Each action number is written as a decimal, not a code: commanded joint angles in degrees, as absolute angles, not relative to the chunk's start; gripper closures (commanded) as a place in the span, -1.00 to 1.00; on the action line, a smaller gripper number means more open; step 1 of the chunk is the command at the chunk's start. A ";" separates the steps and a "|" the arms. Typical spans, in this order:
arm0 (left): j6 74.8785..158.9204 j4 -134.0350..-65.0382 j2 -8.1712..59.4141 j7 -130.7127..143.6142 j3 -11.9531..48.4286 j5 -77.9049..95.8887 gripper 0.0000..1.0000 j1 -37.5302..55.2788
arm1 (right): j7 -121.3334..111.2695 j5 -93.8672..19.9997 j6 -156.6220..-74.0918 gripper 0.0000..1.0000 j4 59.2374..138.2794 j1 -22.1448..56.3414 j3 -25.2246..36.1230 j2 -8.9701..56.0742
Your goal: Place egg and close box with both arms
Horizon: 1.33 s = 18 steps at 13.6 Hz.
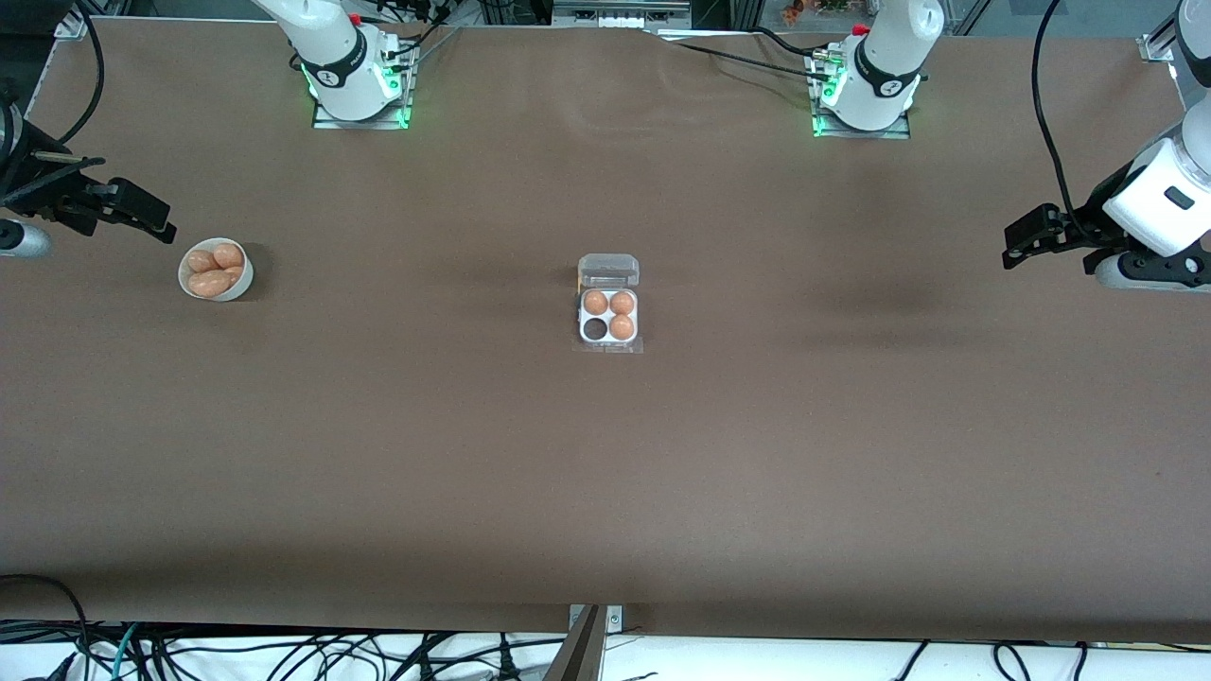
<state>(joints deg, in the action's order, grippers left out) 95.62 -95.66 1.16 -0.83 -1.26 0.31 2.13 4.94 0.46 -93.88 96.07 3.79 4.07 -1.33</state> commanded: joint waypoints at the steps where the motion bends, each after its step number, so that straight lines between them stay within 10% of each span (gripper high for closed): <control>1: 95.27 -95.89 0.79 -0.88 -1.23 1.67 -1.00 1.76 | 5.45 0.35 -93.60 -1.00 95.89 4.04 4.31 -1.58; 18: 95.10 -95.89 0.79 -0.88 -1.14 1.67 -1.00 1.76 | 5.18 0.61 -93.69 -1.00 96.15 1.59 4.75 9.65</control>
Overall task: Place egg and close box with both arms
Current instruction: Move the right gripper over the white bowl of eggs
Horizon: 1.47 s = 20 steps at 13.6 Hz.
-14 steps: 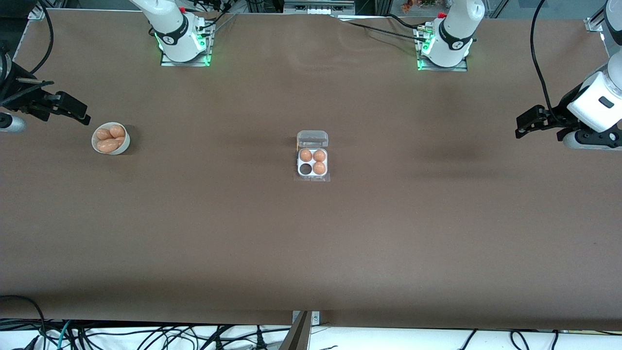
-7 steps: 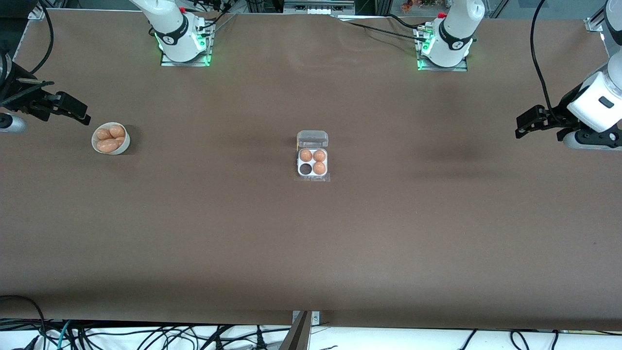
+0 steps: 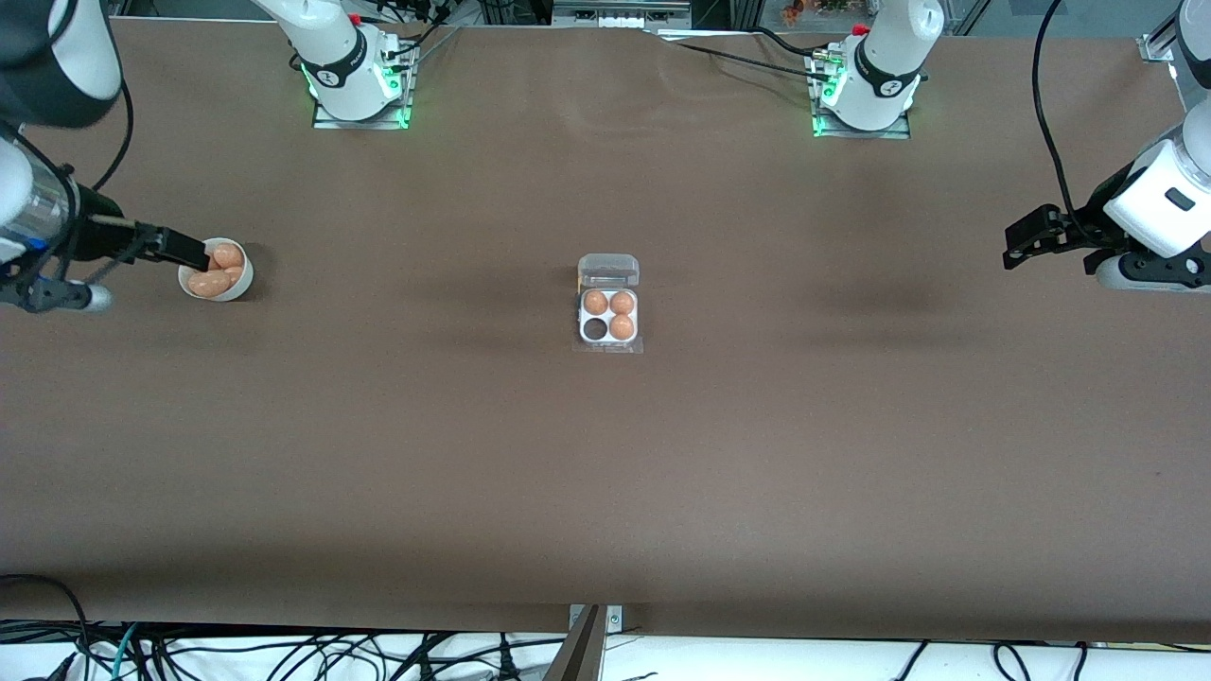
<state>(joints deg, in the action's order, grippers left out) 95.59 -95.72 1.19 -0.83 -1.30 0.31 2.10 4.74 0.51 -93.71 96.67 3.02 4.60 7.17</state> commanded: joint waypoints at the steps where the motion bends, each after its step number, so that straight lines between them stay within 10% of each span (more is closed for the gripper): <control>1: 95.10 -95.89 0.79 -0.88 -1.14 1.67 -1.00 1.76 | 6.32 0.62 -94.21 -1.00 96.07 0.62 5.01 11.32; 10: 95.10 -95.89 0.88 -0.88 -1.14 1.67 -1.00 1.76 | 24.86 4.92 -103.43 -1.00 100.27 -1.58 6.06 15.21; 20: 95.10 -95.89 0.88 -0.79 -1.14 1.67 -1.00 1.76 | 28.04 5.45 -136.03 -1.00 129.01 -5.45 8.00 8.87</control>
